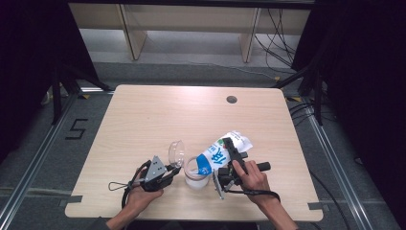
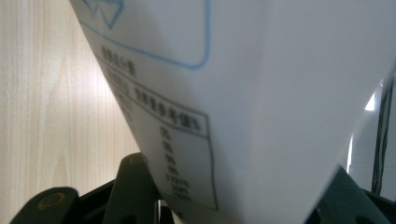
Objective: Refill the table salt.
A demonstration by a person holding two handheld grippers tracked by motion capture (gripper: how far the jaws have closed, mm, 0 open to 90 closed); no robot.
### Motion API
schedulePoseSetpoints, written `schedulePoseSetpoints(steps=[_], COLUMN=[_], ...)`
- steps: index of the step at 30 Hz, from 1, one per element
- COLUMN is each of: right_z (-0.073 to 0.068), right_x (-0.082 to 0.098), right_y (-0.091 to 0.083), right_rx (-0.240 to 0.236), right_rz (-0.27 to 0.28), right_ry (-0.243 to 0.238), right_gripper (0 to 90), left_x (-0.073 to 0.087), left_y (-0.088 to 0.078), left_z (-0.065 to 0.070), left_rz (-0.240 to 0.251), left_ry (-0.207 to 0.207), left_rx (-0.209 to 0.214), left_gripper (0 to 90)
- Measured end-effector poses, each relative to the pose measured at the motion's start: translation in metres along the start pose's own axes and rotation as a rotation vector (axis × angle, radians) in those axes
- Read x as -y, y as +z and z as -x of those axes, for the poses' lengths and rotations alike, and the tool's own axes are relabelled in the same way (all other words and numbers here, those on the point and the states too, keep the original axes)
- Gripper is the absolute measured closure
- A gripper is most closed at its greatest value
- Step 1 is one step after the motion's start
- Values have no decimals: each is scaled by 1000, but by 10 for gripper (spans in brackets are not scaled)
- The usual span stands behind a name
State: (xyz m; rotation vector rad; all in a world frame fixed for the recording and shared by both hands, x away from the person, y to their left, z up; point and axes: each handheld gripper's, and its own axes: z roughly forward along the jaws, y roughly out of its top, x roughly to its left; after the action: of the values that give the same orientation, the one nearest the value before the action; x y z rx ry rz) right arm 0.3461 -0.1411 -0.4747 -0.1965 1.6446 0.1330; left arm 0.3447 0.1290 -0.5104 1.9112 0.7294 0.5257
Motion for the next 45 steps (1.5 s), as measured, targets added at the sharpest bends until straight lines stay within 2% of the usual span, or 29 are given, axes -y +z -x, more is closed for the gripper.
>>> schedulePoseSetpoints(steps=[4, 5, 6, 9, 28, 30, 33, 41, 42, 43, 45], right_z=[0, 0, -2, -2, -2, -1, -2, -2, -2, -2, 0], right_x=[0, 0, 0, 0, 0, 0, 0, 0, 0, 0, 1], right_y=[0, 0, 1, 1, 1, 3, 1, 2, 0, 2, -1], right_rx=[1, -2, 5, 4, 5, 18, 4, 12, 1, 8, -10], right_rz=[0, -5, 12, 17, 19, 41, 16, 30, 10, 24, -12], right_ry=[-1, 5, 30, 36, 33, 22, 33, 34, 27, 30, -6], right_gripper=[569, 569, 570, 570, 571, 572, 572, 572, 572, 573, 572], left_x=[0, 0, 0, 0, 0, 0, 0, 0, 0, 0, 0], left_y=[0, 0, 0, 0, 0, 0, 0, 0, 0, 0, 0], left_z=[0, 0, 0, 0, 0, 0, 0, 0, 0, 0, 0], left_rz=[0, 2, 1, -5, -4, 0, -5, 0, 5, 3, 3], left_ry=[0, -1, 0, 2, 2, 1, 3, 2, 2, 2, 2], left_rx=[-6, -1, -6, 0, 1, -2, 1, -5, -4, -2, -1], left_gripper=[776, 776, 776, 776, 776, 776, 776, 776, 776, 776, 776])
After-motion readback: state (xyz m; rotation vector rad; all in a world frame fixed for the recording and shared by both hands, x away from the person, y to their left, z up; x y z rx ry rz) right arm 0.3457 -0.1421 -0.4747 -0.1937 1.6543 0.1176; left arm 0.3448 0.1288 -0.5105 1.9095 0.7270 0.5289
